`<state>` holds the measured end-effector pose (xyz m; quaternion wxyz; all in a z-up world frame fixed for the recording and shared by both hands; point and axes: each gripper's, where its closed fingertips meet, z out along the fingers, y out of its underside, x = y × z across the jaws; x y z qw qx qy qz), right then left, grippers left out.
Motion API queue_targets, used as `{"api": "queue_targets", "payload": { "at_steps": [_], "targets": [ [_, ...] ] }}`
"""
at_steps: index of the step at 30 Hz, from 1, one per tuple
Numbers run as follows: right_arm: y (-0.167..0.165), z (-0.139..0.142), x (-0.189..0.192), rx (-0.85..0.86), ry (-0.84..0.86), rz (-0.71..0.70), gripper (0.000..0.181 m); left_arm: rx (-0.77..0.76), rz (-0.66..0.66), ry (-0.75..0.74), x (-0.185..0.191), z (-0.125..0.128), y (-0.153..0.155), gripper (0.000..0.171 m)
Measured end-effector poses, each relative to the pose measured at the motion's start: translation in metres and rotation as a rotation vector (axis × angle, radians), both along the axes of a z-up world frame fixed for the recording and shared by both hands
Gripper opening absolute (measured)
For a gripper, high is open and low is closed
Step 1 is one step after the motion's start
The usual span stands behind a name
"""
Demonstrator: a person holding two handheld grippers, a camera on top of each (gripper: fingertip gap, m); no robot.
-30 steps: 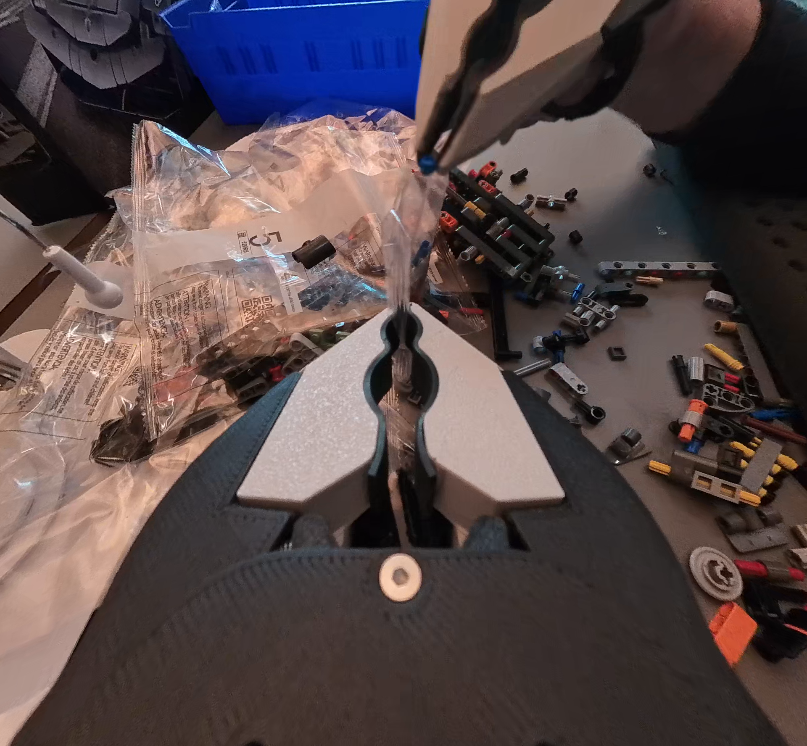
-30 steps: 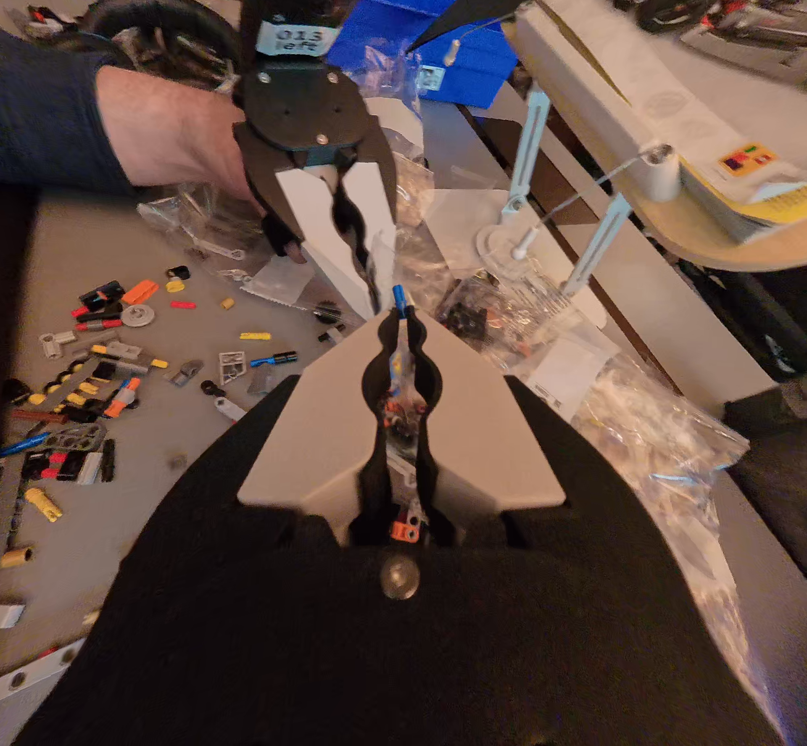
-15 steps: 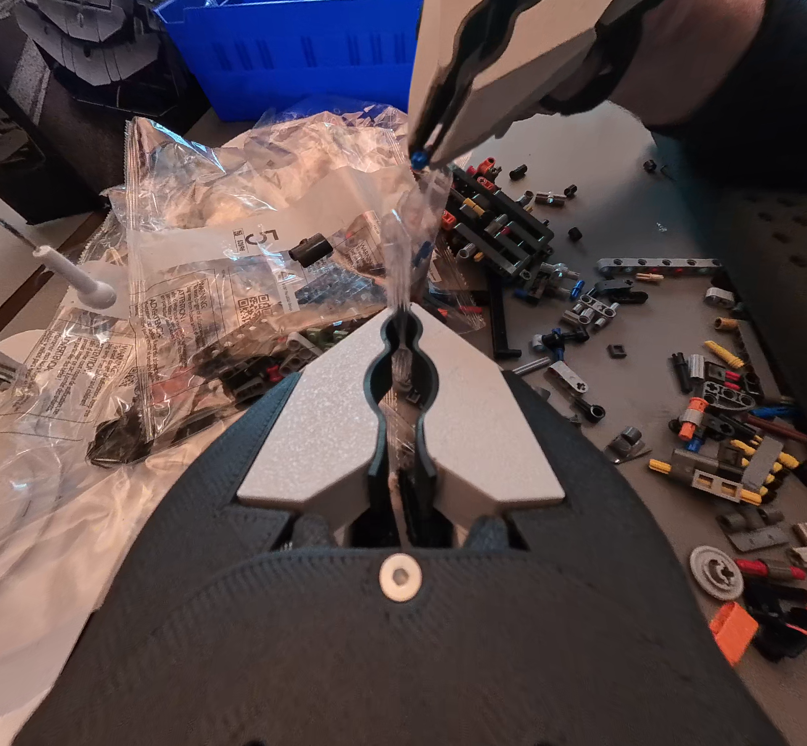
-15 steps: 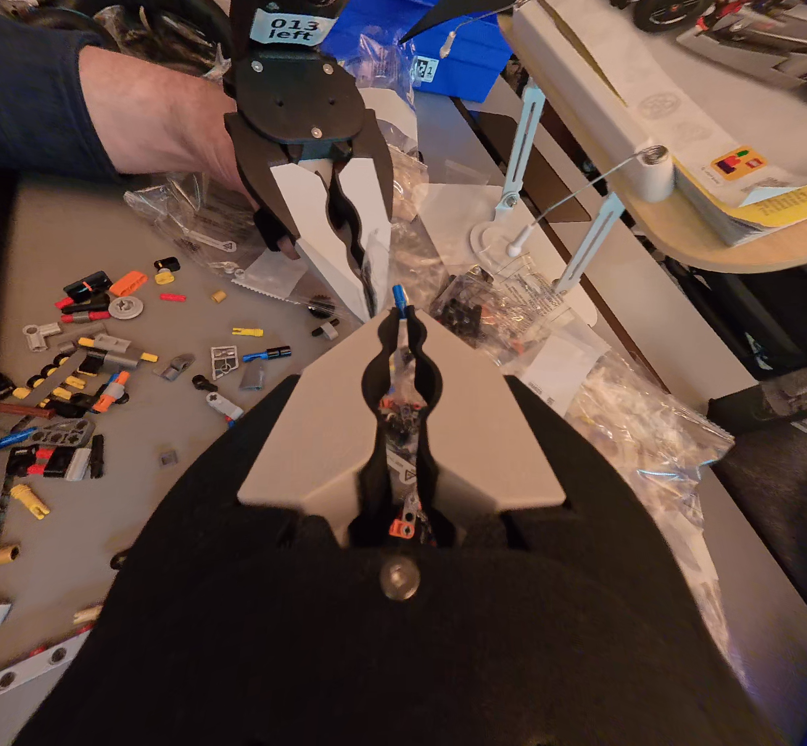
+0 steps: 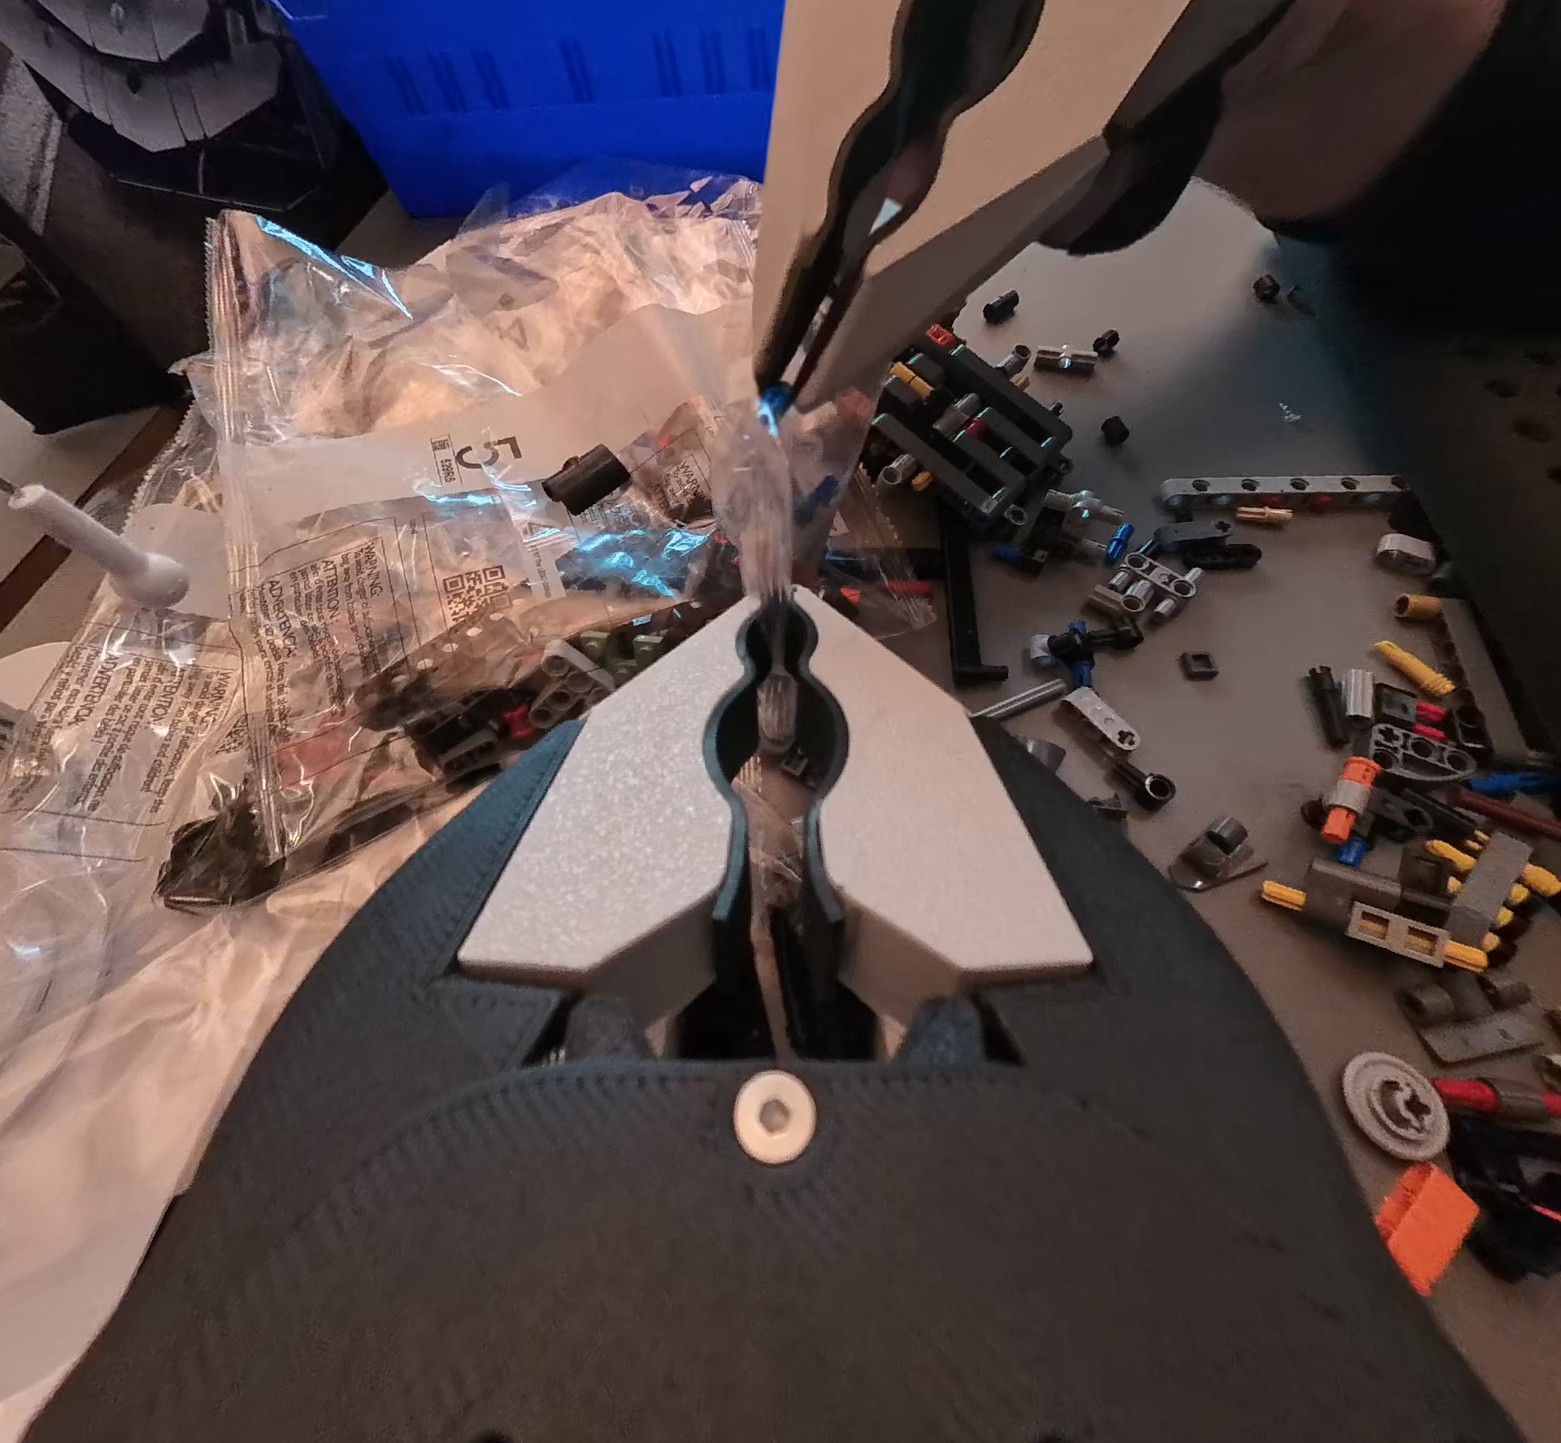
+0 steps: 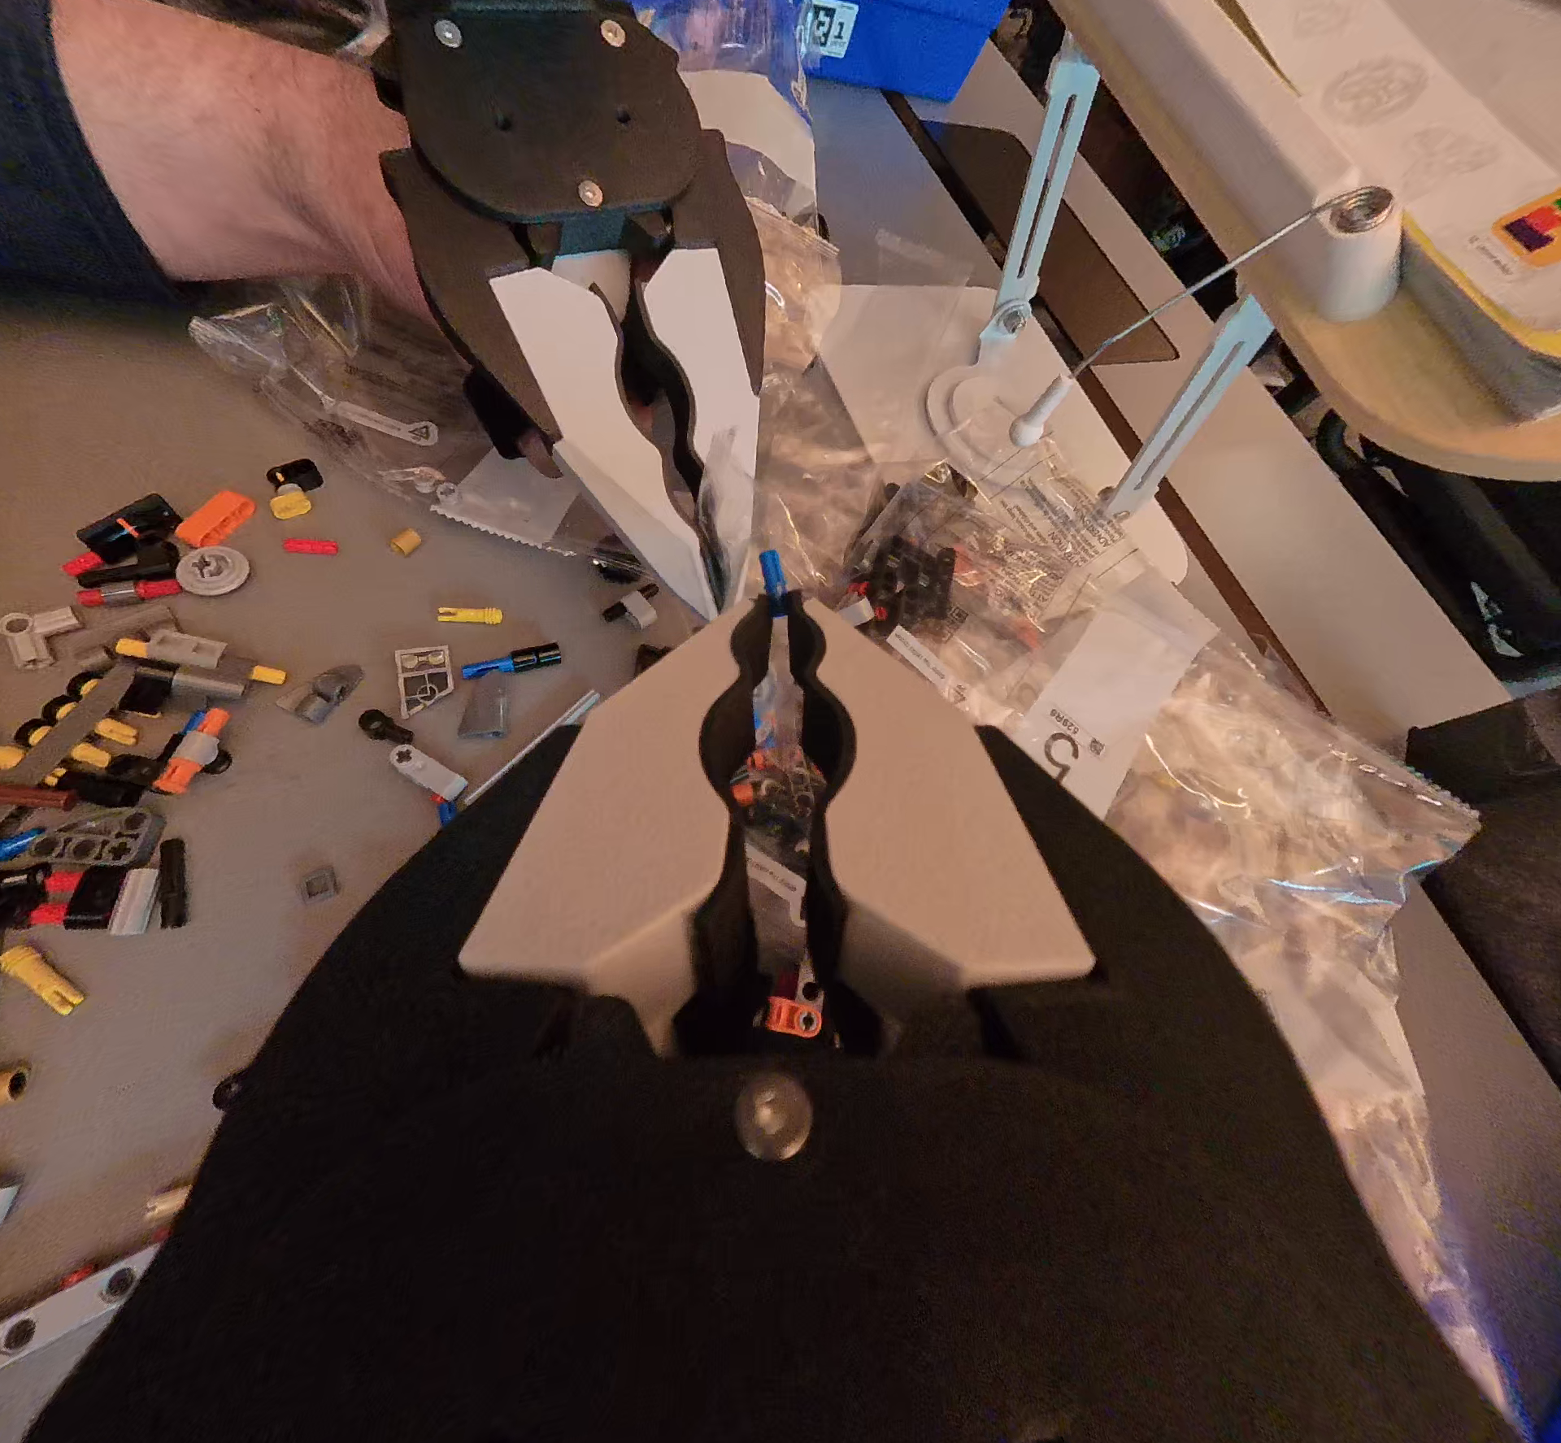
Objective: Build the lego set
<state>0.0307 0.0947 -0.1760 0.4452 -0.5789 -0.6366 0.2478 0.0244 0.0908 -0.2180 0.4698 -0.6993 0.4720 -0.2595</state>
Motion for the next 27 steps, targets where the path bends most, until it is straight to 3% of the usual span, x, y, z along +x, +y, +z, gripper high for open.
{"api": "queue_targets", "payload": {
  "at_steps": [11, 27],
  "targets": [
    [0.000, -0.005, -0.003, 0.052, -0.043, -0.014, 0.001, 0.010, -0.004, 0.033, 0.002, -0.004, 0.000, 0.000],
    [0.000, -0.019, 0.004, 0.255, -0.242, -0.028, 0.000, 0.026, -0.010, 0.099, 0.004, -0.013, -0.001, 0.000]
  ]
}}
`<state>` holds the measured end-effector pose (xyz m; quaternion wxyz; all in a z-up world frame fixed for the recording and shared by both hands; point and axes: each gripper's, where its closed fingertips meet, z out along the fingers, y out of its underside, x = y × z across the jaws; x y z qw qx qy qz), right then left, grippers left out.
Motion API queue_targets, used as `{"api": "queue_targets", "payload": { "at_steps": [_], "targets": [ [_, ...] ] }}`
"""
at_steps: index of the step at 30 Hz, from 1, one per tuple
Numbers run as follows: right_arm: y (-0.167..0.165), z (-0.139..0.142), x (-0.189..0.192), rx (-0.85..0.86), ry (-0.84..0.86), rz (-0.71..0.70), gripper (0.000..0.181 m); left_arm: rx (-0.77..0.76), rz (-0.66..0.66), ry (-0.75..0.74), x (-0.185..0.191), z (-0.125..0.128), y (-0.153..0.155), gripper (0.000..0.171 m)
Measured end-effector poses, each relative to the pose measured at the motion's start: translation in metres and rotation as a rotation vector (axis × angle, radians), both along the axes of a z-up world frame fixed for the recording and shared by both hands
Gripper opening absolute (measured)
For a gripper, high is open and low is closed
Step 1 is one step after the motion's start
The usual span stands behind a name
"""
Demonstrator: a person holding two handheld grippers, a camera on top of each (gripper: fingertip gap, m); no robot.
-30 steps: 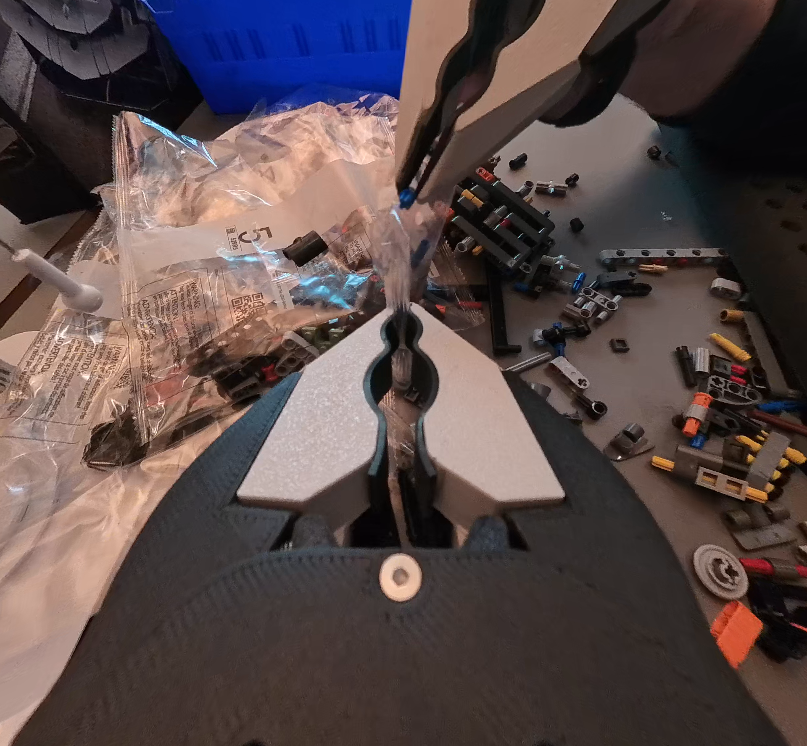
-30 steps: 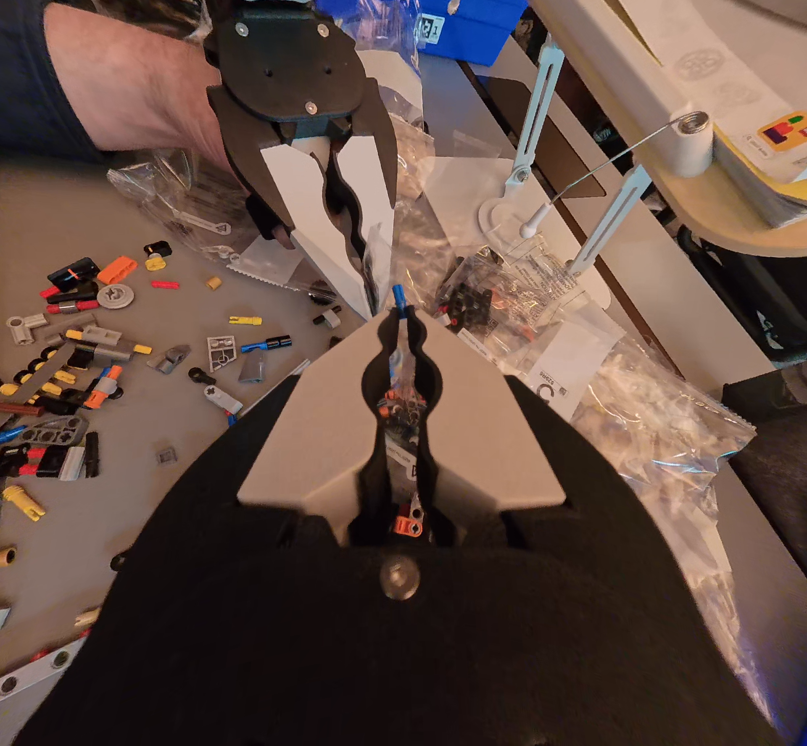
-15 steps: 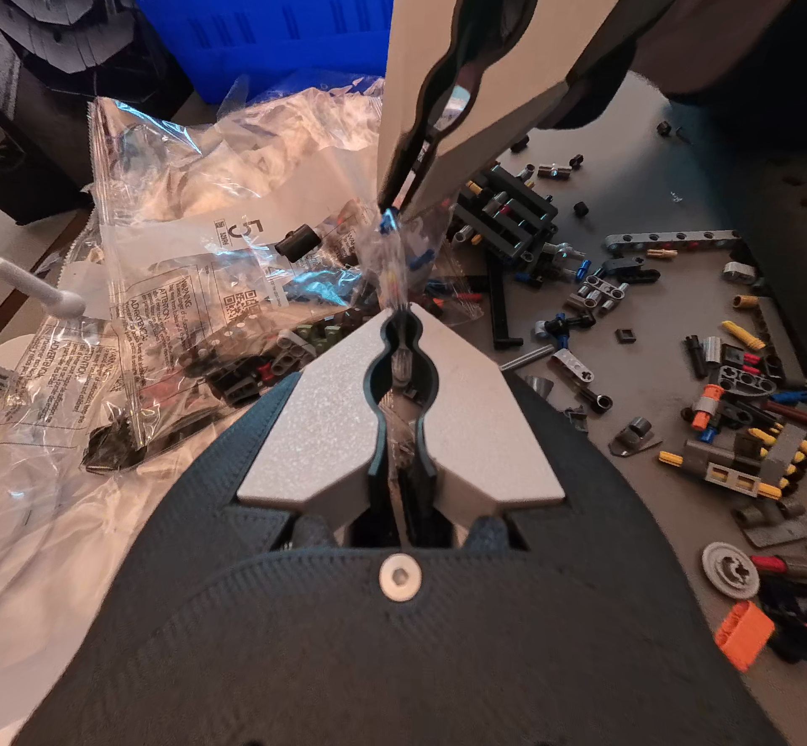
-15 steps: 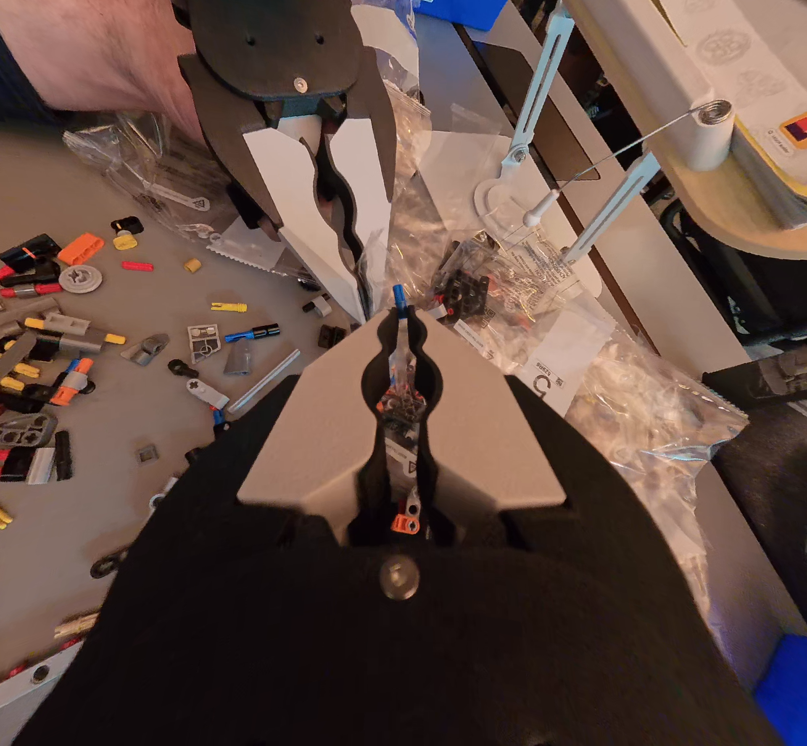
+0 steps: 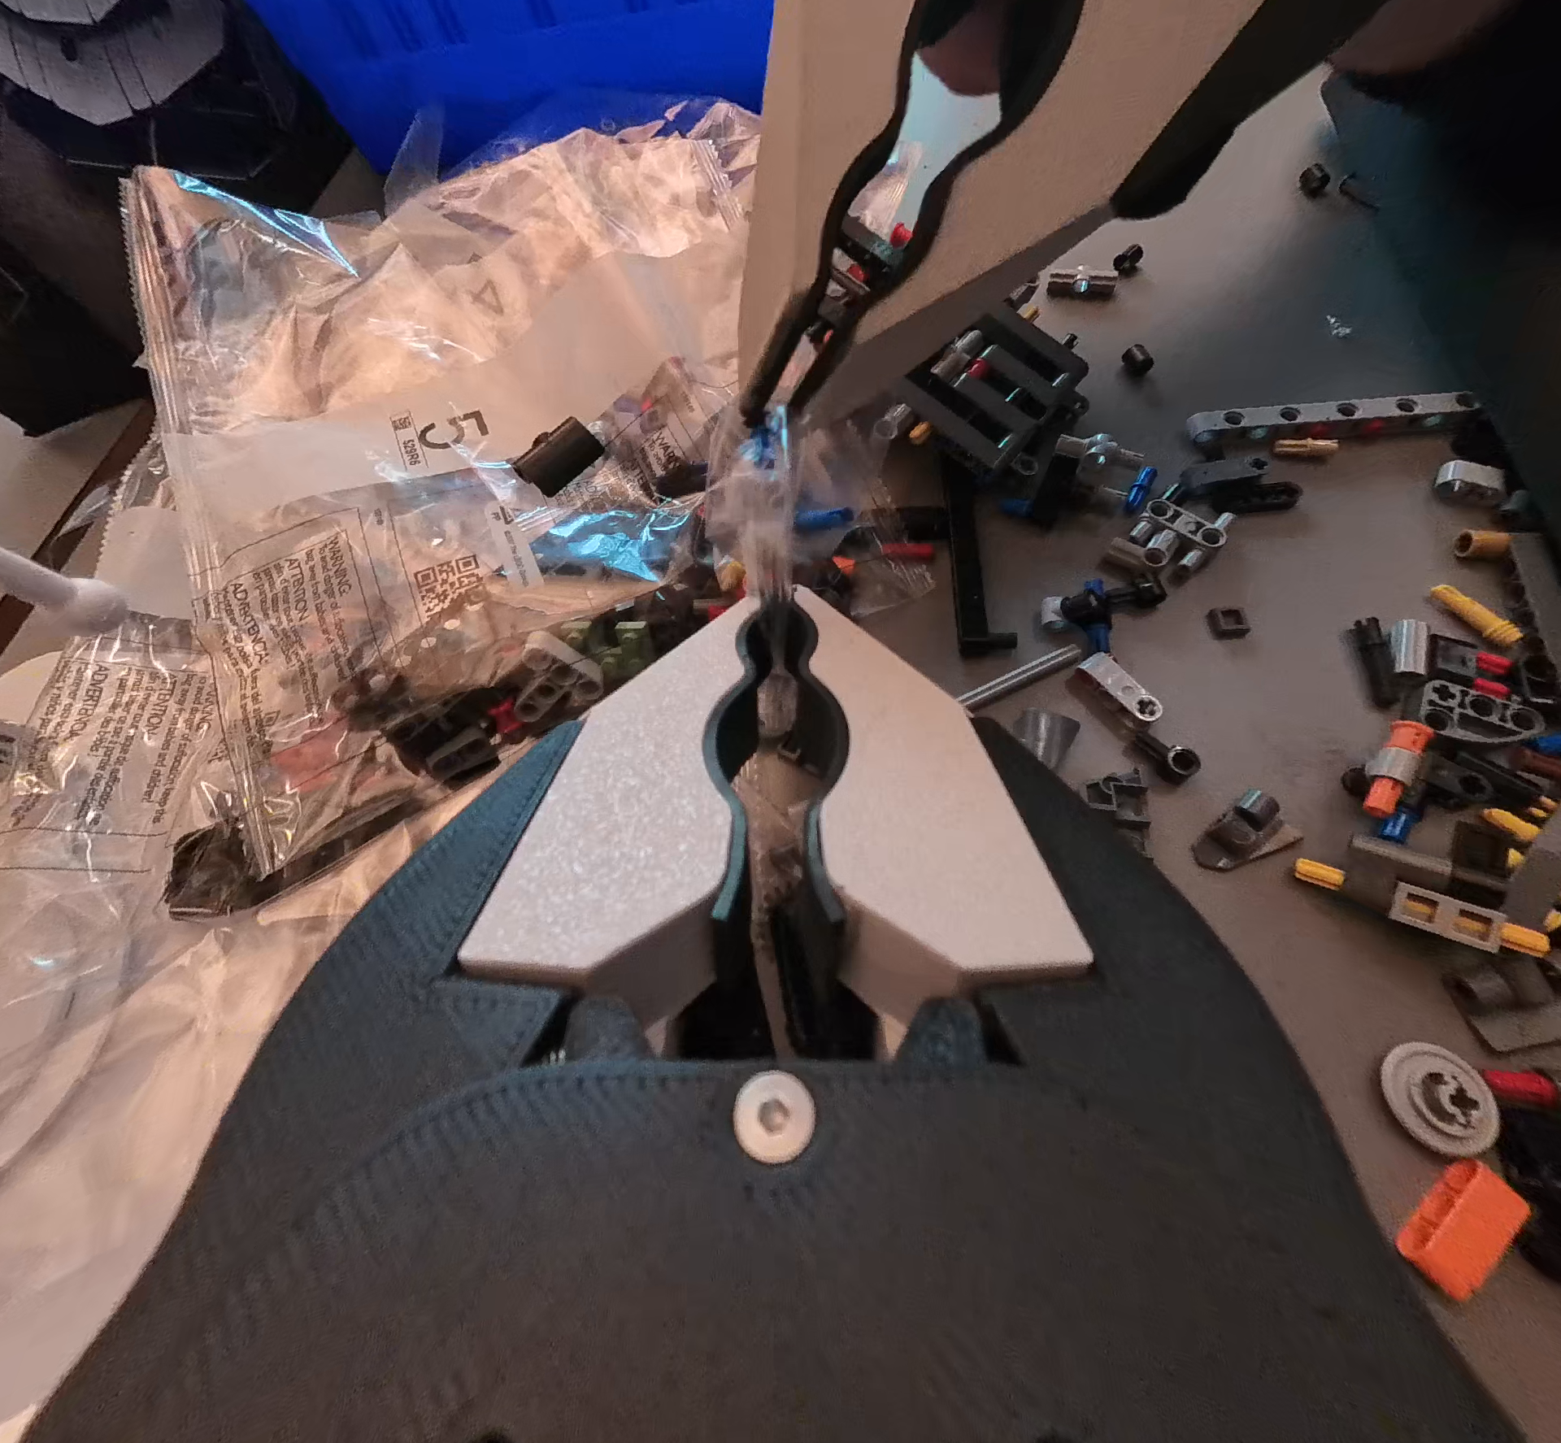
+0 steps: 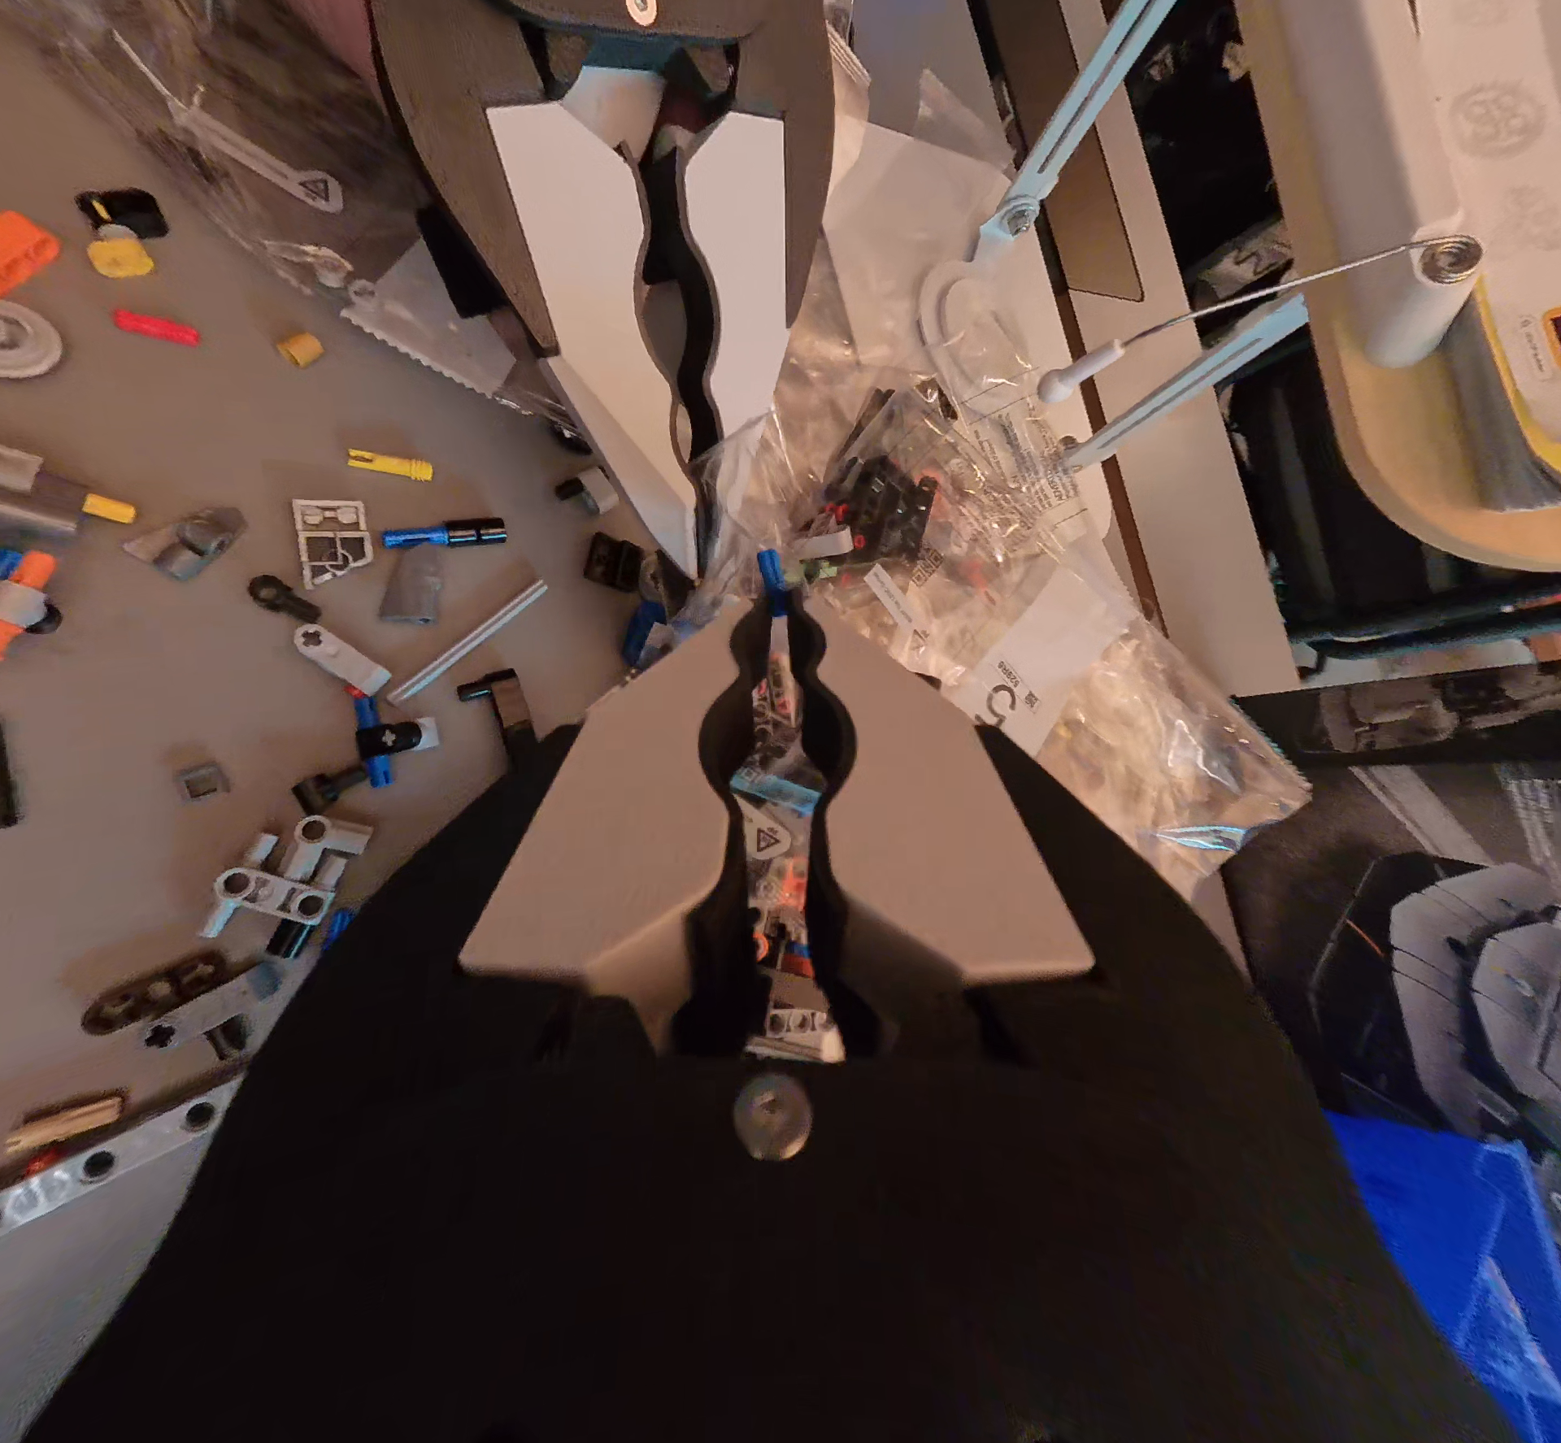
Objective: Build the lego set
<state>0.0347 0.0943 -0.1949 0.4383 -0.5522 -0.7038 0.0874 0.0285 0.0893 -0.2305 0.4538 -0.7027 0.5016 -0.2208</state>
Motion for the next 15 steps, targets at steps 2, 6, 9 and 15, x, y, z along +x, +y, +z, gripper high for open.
{"api": "queue_targets", "payload": {
  "at_steps": [2, 6, 9, 15],
  "targets": [
    [-0.0033, 0.0010, -0.0035, -0.005, 0.014, 0.010, 0.000, 0.000, -0.002, 0.002, 0.0005, -0.0003, -0.0003, 0.000],
    [-0.0037, -0.0030, -0.0066, -0.015, 0.010, 0.006, 0.001, 0.000, -0.004, 0.007, 0.0013, -0.0013, -0.0007, 0.000],
    [-0.0011, -0.0029, -0.0067, -0.024, 0.024, -0.007, 0.003, -0.001, -0.003, 0.008, 0.0012, -0.0019, -0.0006, 0.000],
    [-0.0054, 0.0003, -0.0098, -0.076, 0.072, 0.020, 0.006, 0.000, -0.006, 0.003, 0.0015, -0.0004, -0.0011, 0.000]
  ]
}}
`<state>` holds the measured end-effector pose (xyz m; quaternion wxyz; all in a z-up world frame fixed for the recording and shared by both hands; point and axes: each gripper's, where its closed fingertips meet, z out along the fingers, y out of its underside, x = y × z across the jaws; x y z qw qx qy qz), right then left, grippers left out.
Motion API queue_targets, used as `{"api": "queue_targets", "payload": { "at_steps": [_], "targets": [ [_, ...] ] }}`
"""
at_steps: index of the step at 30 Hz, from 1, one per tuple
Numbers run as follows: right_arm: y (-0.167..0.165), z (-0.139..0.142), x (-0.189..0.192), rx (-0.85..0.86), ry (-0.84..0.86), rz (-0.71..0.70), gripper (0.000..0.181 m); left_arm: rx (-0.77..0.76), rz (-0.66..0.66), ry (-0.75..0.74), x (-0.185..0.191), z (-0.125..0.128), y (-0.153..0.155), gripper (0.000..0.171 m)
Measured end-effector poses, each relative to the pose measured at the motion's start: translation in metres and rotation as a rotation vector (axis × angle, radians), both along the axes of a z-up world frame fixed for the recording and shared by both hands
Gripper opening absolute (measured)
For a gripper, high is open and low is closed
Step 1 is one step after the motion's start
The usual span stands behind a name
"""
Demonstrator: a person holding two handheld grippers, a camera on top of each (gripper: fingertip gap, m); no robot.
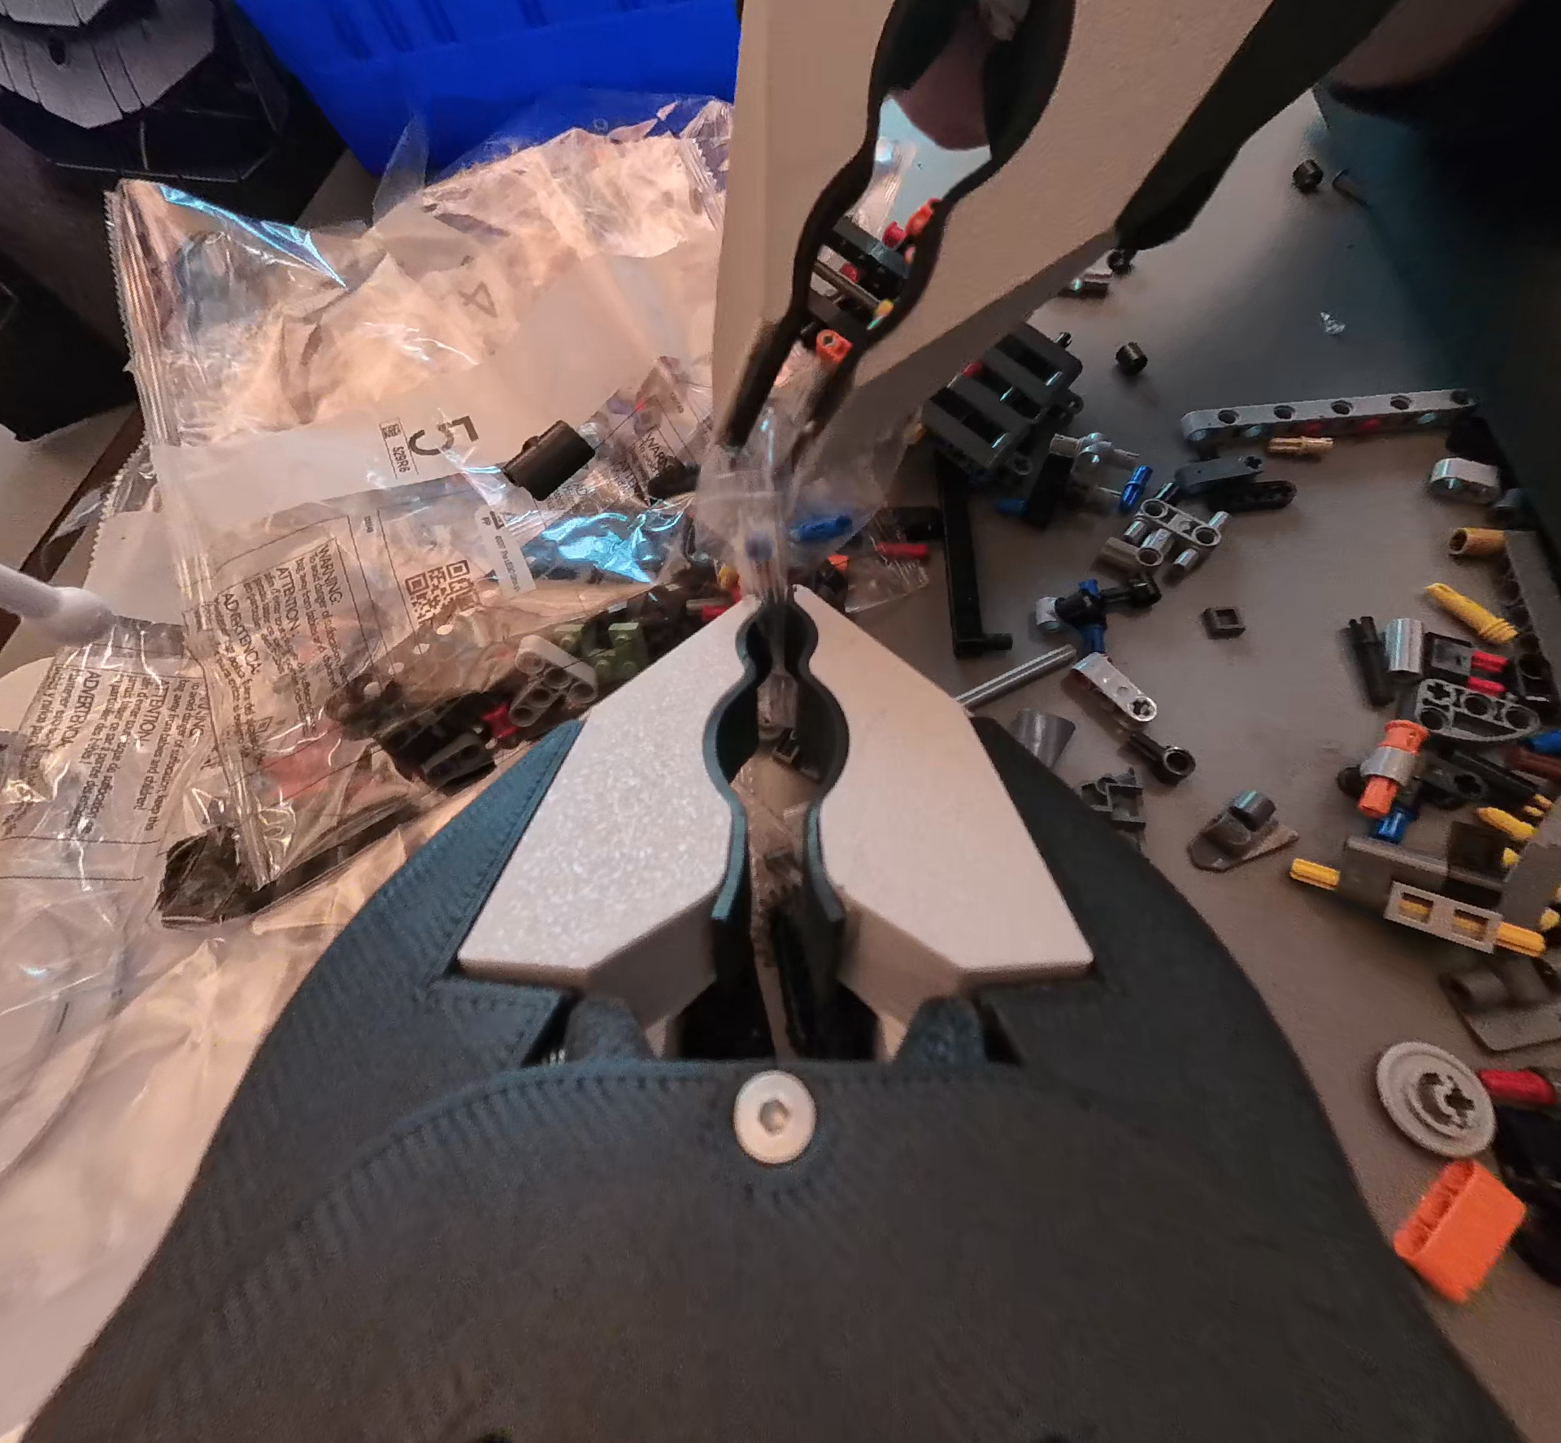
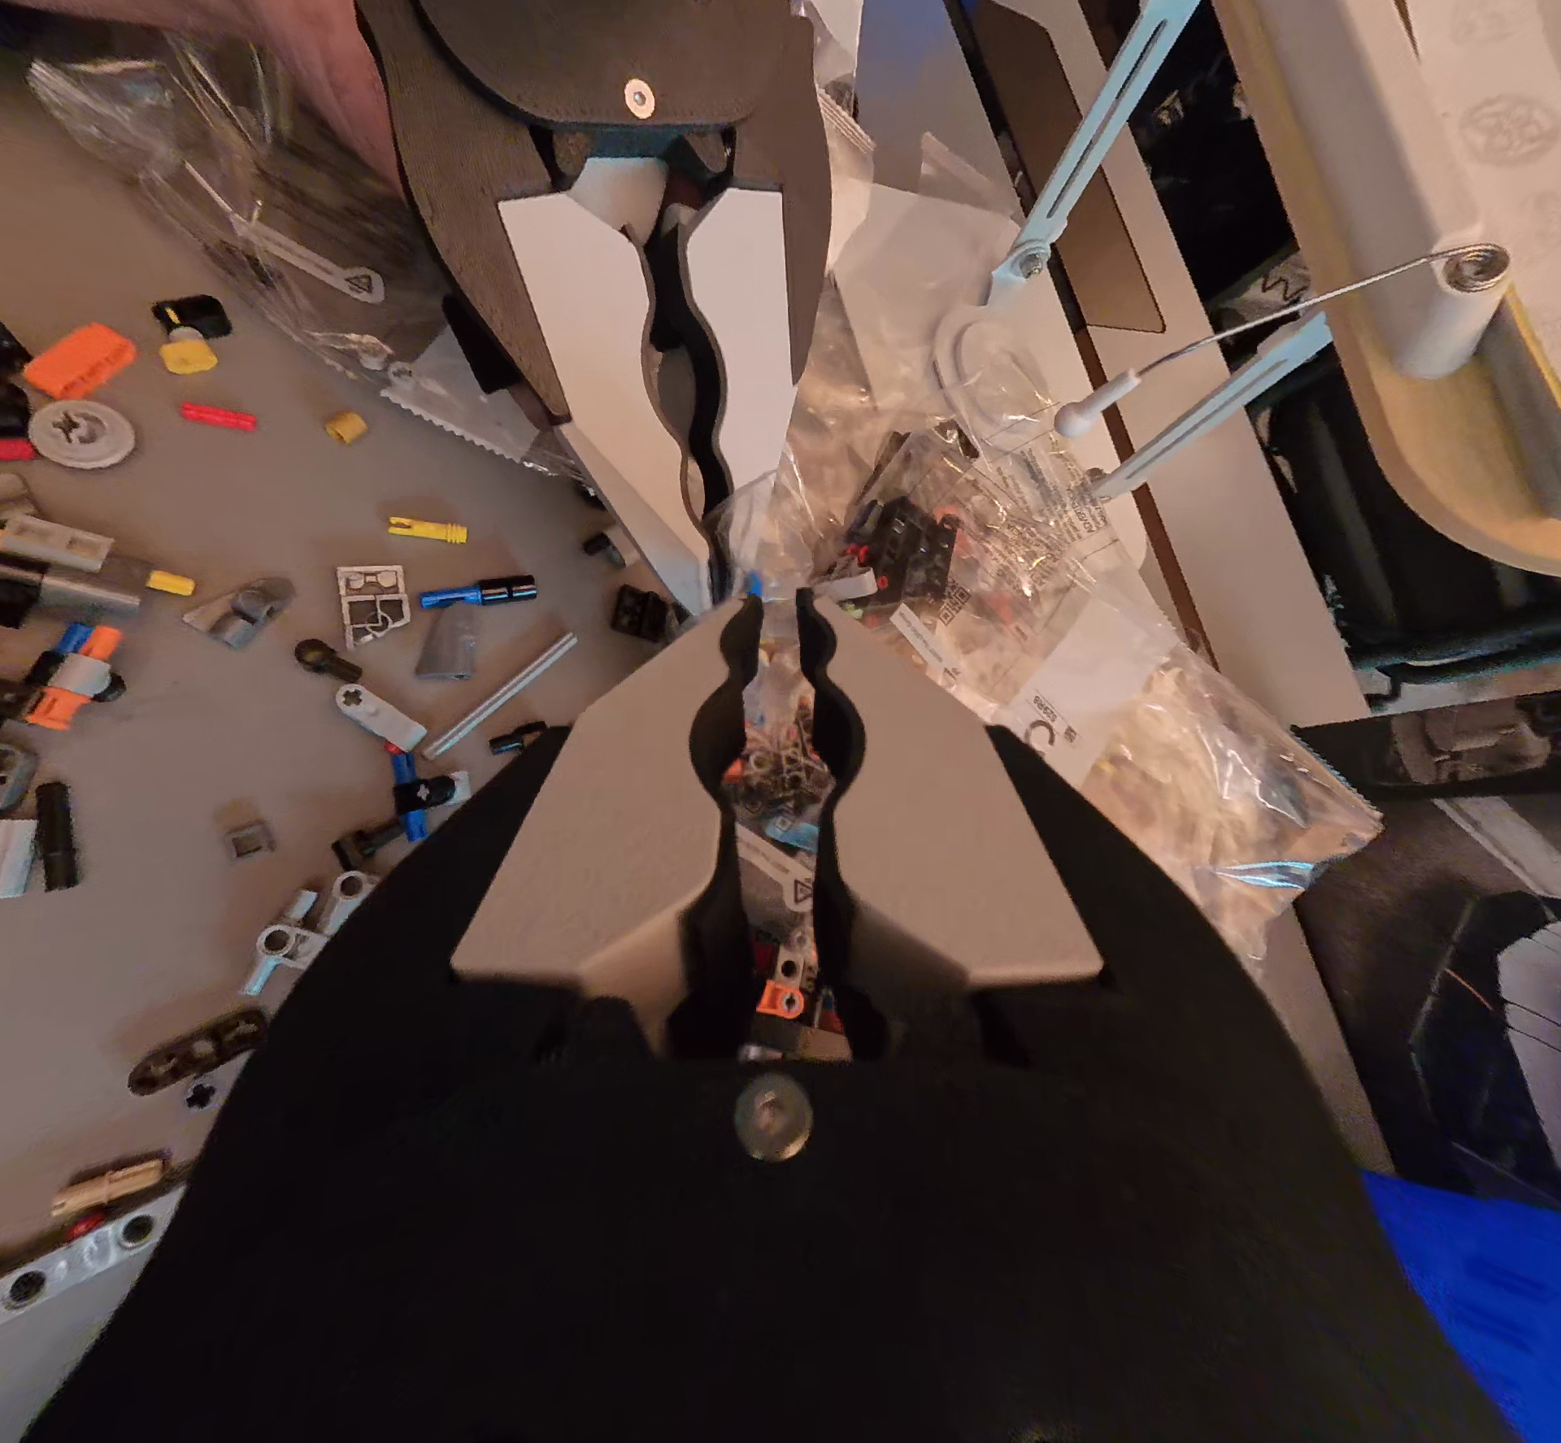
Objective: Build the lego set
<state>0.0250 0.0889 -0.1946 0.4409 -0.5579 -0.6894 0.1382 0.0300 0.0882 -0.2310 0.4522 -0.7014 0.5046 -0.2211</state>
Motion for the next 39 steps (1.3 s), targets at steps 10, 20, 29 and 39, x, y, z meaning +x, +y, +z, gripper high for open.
{"api": "queue_targets", "payload": {
  "at_steps": [10, 20, 29, 39],
  "targets": [
    [0.015, 0.029, 0.010, -0.169, 0.213, -0.053, 0.018, -0.011, 0.007, -0.067, -0.002, 0.010, 0.001, 0.000],
    [-0.070, 0.040, -0.013, -0.342, 0.266, 0.357, 0.017, -0.005, 0.116, -0.109, -0.027, 0.020, 0.016, 0.000],
    [-0.142, -0.047, -0.075, -0.294, -0.105, 0.462, 0.022, 0.011, 0.114, -0.050, -0.023, 0.016, 0.016, 0.000],
    [-0.131, -0.079, -0.061, -0.276, -0.250, 0.462, 0.012, 0.007, 0.101, -0.056, -0.021, 0.016, 0.015, 0.000]
  ]
}}
